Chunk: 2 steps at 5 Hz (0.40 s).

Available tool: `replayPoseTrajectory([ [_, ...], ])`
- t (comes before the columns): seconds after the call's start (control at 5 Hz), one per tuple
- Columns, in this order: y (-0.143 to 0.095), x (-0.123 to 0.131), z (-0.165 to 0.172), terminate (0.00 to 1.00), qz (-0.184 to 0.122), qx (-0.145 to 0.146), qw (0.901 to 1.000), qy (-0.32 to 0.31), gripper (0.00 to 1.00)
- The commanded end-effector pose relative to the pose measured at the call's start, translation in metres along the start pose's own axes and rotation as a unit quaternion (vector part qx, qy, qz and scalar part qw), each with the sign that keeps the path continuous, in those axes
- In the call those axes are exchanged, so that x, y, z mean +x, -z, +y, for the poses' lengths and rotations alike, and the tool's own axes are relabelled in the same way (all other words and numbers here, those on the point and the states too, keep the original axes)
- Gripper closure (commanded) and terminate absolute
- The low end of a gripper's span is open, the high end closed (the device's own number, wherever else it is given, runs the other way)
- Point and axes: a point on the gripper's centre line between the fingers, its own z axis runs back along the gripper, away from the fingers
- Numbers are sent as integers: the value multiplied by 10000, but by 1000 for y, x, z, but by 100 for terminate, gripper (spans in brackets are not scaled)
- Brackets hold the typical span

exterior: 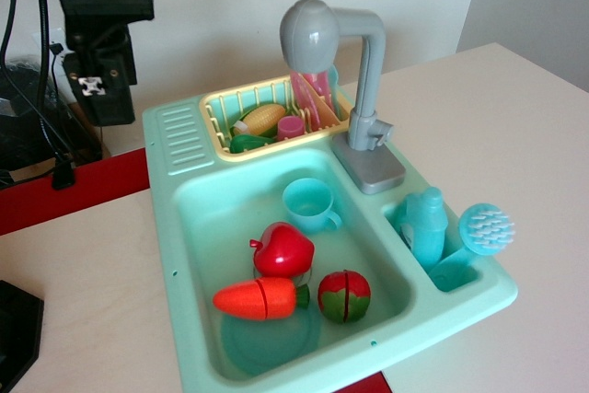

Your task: Turn faucet front to right

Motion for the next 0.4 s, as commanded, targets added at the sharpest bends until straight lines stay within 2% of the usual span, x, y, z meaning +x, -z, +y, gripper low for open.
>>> replayPoseTrajectory([
  [0.0,-6,-16,13,0,-693,264,9971,-169,0],
  [0.2,8,-12,20,100,-365,286,9984,-312,0],
])
